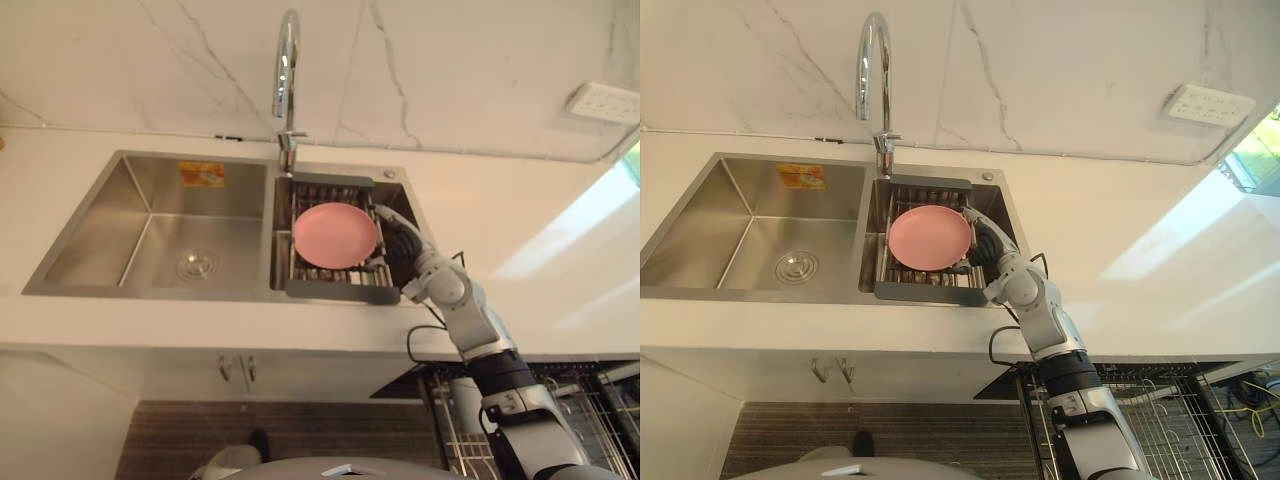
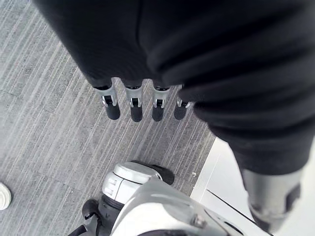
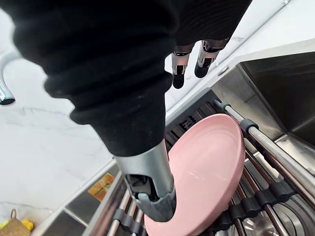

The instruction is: Walk over to the sink, pick up the cup, carry it to the dishwasher, place the cup inside the dishwasher, then close the dishwasher door

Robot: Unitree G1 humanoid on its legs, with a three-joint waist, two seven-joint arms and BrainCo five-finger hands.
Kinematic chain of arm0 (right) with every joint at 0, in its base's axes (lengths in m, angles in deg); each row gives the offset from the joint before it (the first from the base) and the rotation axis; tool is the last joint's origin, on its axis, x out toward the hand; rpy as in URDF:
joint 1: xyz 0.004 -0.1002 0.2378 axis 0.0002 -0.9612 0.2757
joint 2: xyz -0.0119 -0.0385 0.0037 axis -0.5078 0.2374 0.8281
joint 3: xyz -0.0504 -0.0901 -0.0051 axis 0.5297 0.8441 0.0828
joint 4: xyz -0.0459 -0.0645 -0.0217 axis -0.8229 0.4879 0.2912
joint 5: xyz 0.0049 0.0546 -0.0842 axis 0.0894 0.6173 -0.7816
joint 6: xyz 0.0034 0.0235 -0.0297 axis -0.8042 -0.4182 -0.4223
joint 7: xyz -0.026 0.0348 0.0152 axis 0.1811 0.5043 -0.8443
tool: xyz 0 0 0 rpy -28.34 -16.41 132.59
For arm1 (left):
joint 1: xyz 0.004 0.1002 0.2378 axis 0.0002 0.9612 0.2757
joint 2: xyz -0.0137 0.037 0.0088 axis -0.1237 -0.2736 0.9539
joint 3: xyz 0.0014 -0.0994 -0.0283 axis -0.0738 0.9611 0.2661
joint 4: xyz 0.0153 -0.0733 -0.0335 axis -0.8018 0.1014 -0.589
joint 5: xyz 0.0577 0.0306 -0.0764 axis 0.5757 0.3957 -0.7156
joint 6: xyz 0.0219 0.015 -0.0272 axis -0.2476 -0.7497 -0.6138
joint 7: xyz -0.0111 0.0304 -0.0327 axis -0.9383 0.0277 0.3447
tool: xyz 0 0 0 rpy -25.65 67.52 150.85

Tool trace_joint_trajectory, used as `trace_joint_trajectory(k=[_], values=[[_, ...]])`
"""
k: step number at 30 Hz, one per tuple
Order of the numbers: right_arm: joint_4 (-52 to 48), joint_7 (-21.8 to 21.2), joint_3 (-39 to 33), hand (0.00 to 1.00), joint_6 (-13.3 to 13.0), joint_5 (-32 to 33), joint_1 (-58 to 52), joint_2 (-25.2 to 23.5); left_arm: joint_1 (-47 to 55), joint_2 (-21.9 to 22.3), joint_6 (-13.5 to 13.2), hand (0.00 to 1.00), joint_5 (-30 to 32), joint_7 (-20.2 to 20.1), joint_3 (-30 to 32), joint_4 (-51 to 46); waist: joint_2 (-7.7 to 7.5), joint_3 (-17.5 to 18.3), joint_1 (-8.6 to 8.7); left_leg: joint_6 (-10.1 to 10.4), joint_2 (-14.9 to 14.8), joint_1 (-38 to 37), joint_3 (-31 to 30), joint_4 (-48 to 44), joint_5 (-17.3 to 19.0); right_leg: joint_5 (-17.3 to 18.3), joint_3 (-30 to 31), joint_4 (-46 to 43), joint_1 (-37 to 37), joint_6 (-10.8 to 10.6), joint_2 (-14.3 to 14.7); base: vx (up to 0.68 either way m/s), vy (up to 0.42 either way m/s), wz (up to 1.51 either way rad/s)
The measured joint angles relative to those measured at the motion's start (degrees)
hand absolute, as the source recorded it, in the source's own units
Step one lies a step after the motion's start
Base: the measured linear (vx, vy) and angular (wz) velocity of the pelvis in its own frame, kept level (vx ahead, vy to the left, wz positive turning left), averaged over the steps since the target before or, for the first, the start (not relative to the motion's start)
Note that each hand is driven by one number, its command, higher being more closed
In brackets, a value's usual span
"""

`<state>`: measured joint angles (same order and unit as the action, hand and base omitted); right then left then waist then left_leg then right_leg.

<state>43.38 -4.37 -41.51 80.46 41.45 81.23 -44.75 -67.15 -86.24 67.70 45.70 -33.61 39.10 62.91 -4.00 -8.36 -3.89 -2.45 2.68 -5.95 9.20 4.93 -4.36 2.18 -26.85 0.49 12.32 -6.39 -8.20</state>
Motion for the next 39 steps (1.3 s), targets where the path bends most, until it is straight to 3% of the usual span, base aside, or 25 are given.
trace_joint_trajectory(k=[15, 22, 30, 39], values=[[9.8, 5.1, 5.6, 0.0, -1.8, -15.5, 5.0, 0.9, -0.5, -0.3, 0.6, 0.0, 2.1, -1.1, -1.1, -1.7, 0.67, -1.0, -1.92, -0.3, 0.8, 0.1, -2.6, 0.0, -0.3, 0.2, -2.6, -0.1, 1.0, -0.4, -0.5, 0.0, -0.004, 0.08], [14.9, 4.6, 8.8, 0.0, -3.2, -16.9, 6.6, 1.1, -0.6, -0.7, 0.8, 0.0, 2.2, -1.2, -2.0, -2.1, 0.55, -1.5, -2.59, -0.3, 1.1, 0.2, -3.9, 0.0, -0.6, 0.3, -4.0, -0.1, 1.7, -0.6, -0.6, -0.01, -0.009, 0.11], [15.8, 3.1, 10.9, 0.0, -2.8, -18.7, 7.1, 2.2, -0.6, -1.0, 1.5, 0.0, 3.4, -1.2, -2.8, -2.1, 0.53, -1.8, -2.69, -0.4, 1.3, 0.7, -4.6, 0.0, -1.0, 0.4, -4.8, -0.1, 1.7, -0.7, -0.6, 0.0, -0.007, 0.05], [20.6, 6.0, 11.7, 0.0, -1.6, -23.2, 8.6, 2.3, -0.6, -1.4, 1.4, 0.0, 3.8, -1.3, -3.4, -2.1, 0.51, -1.8, -4.1, -0.4, 1.3, 0.5, -5.0, 0.0, -1.1, 0.6, -5.2, -0.4, 1.8, -0.6, -0.7, -0.01, -0.001, 0.02]])
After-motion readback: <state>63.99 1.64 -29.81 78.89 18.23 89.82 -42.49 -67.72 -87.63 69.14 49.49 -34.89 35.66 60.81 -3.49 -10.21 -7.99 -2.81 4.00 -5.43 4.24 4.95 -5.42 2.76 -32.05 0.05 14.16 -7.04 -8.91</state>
